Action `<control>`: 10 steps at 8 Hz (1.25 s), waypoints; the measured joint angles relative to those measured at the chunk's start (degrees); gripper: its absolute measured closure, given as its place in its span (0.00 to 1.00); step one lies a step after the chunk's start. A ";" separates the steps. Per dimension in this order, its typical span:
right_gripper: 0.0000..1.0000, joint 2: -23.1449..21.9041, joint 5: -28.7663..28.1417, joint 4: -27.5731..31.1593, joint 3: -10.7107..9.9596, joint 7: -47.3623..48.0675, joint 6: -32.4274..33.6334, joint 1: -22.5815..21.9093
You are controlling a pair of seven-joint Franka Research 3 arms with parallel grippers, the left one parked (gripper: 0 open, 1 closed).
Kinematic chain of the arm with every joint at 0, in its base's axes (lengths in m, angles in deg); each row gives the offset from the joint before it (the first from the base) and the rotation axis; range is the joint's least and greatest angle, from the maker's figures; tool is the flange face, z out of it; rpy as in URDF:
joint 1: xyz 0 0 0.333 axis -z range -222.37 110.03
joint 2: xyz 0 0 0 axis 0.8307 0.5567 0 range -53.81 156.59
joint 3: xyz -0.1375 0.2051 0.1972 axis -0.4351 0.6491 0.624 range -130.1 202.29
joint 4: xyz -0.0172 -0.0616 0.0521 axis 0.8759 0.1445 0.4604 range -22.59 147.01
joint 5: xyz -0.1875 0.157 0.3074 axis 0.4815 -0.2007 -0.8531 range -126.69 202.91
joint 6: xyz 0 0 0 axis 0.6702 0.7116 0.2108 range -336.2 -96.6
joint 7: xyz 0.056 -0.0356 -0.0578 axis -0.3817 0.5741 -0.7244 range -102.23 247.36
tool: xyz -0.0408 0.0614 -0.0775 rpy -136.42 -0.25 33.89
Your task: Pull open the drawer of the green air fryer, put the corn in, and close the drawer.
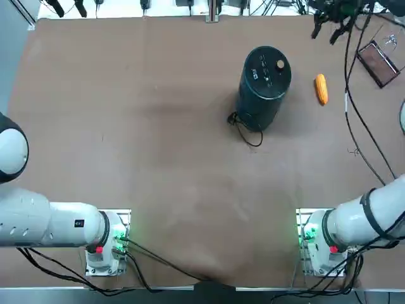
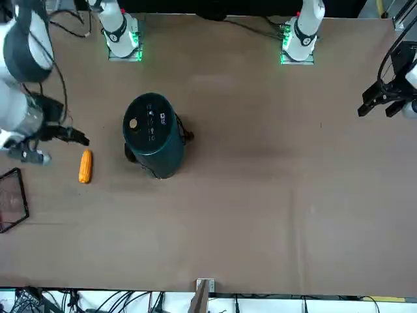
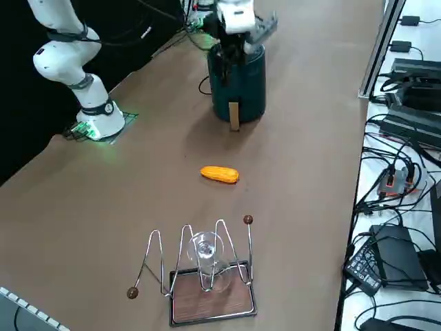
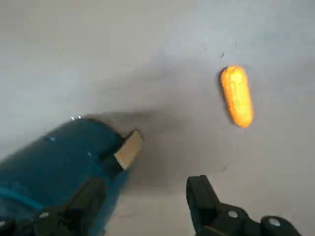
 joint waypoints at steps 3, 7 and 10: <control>0.00 3.41 -4.66 3.04 -0.18 20.95 -5.03 0.39; 0.00 5.79 -14.97 6.91 -0.24 33.59 -6.58 1.03; 0.01 6.00 -20.62 12.69 -0.06 34.70 -9.51 0.90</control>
